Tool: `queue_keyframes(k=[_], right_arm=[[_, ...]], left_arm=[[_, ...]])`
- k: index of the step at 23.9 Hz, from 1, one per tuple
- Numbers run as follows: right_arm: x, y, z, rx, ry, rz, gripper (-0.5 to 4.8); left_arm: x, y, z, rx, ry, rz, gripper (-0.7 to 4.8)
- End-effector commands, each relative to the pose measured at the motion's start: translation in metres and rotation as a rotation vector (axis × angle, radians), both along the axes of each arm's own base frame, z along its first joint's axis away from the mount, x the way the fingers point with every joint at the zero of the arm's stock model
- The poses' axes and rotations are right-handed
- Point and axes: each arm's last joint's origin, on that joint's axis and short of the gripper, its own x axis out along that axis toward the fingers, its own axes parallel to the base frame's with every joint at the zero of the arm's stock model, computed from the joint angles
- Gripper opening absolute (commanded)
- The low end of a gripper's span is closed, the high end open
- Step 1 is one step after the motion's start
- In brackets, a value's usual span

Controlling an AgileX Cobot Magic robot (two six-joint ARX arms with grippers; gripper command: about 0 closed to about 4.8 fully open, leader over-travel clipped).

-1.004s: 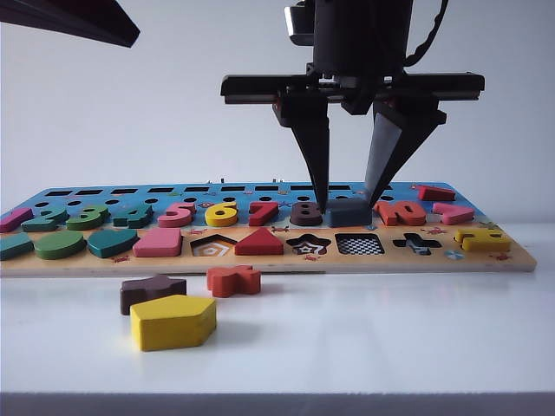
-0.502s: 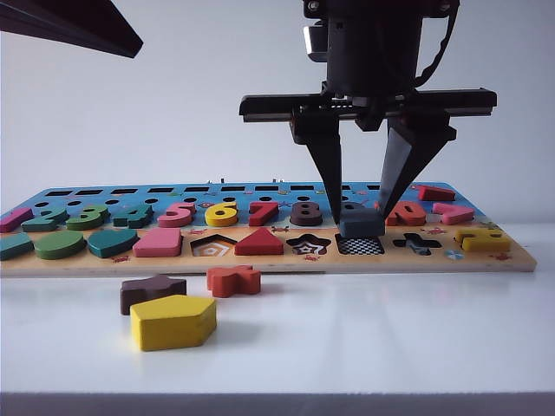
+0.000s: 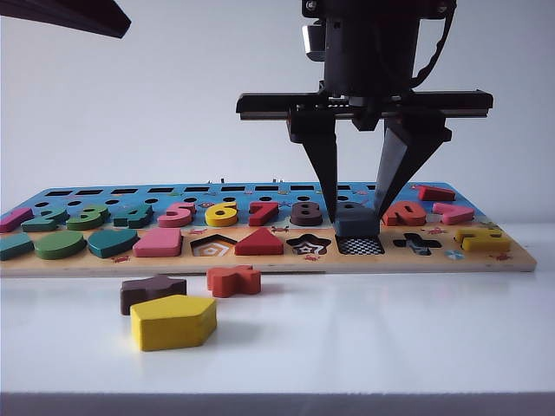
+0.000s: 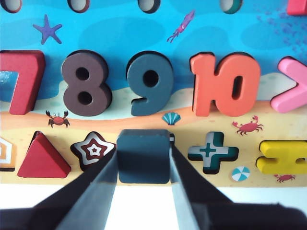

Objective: Insert the cube into the slot.

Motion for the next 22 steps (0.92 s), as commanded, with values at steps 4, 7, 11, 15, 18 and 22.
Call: queue_keyframes(k=[4,7,11,15,18,22], right_arm=[[0.0006,0.0007,0.0007,0.018,-0.004,-0.004,0.17],[0.0012,0.0015,-0.0031,0.006,0.012,0.0,0.17],[0.002,0.0024,-0.0059,-0.002,0.018,0.0,0.17],[0.002,0.0016,-0.007,-0.015,0.023,-0.002,0.17],[0.0013,0.0008,-0.0076,-0.025,0.031,-0.003,0.18],[0.0012,0.0006,-0.0075,-0.027,0.031,-0.003,0.24]], left_arm=[[-0.0026,0.0019,-0.0039,0.002,-0.004,0.004,0.17],[-0.0033,0.0024,-0.0035,0.0,-0.006,0.004,0.17],[-0.0032,0.0023,-0.0035,0.0,-0.006,0.004,0.17],[-0.0032,0.0024,-0.0034,0.0,-0.007,0.004,0.17],[-0.0032,0.0023,-0.0034,0.0,-0.008,0.004,0.17],[-0.0032,0.0023,-0.0033,-0.001,-0.009,0.004,0.17]])
